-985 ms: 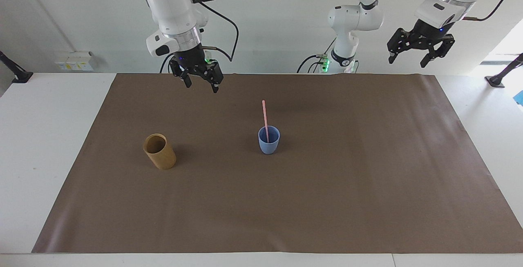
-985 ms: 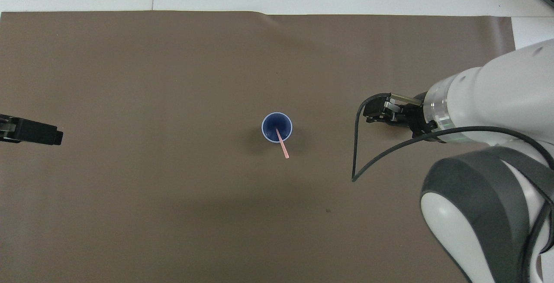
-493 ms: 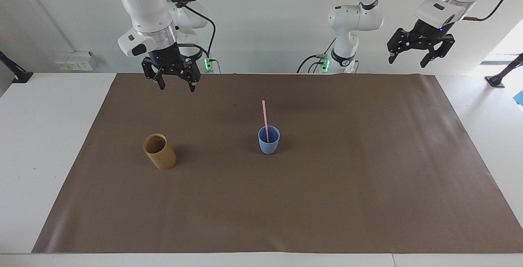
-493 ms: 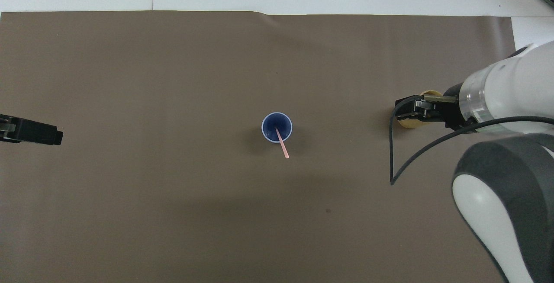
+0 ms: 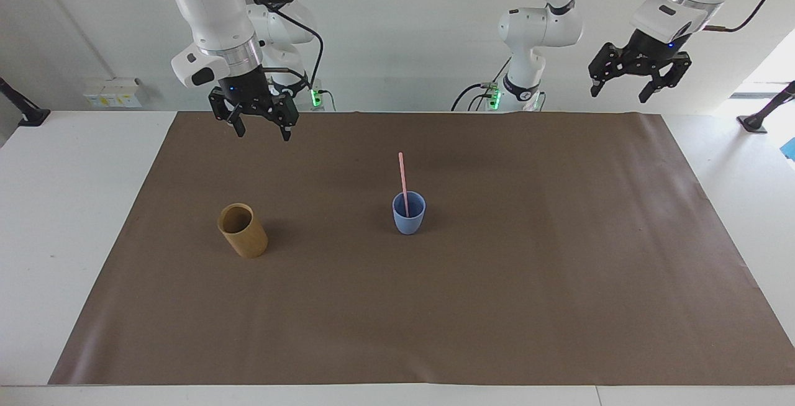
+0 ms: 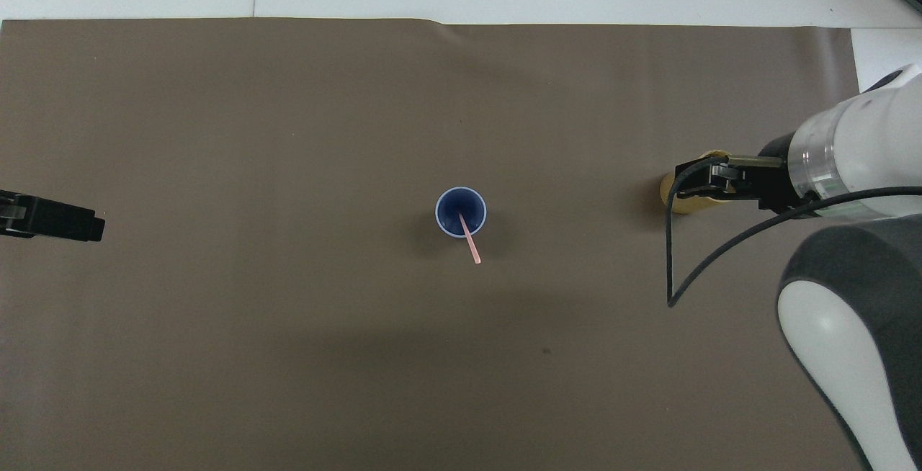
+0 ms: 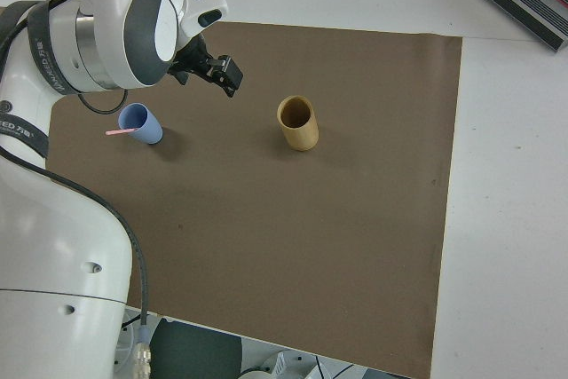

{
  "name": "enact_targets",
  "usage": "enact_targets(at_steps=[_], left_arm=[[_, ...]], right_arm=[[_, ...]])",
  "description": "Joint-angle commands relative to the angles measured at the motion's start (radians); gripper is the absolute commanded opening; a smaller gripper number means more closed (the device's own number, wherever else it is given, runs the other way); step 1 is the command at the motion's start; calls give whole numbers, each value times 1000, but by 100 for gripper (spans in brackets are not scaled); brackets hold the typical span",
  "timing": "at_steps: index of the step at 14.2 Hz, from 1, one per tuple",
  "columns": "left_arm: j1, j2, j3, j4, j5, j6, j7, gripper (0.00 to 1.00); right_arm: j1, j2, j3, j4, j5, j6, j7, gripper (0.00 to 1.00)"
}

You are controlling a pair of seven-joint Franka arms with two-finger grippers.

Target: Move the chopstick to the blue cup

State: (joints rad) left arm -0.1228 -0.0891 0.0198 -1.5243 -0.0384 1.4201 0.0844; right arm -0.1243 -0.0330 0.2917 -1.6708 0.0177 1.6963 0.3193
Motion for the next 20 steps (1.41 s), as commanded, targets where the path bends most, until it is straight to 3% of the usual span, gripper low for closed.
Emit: enact_targets(at_steps=[1,6,9,12,20], left_arm=[[17,-15,-9,-8,-6,-10,8,100],[17,-15,-9,-8,-6,-10,6,100],[17,-14,-9,-8,-6,-10,6,100],[17,-15,-9,-8,-6,-10,8,100],[17,-15,-9,-8,-6,-10,8,100]], right_arm=[[-31,4,9,13,-15,-11,-31,100],[-31,4,6,13,-12,-4,-34,100],[-8,-10,-90,6,-8,-20,-67,100],[17,-10,-178,5,-7,-20,-224,100],[11,-10,-184,13,-7,-18,-233,100]])
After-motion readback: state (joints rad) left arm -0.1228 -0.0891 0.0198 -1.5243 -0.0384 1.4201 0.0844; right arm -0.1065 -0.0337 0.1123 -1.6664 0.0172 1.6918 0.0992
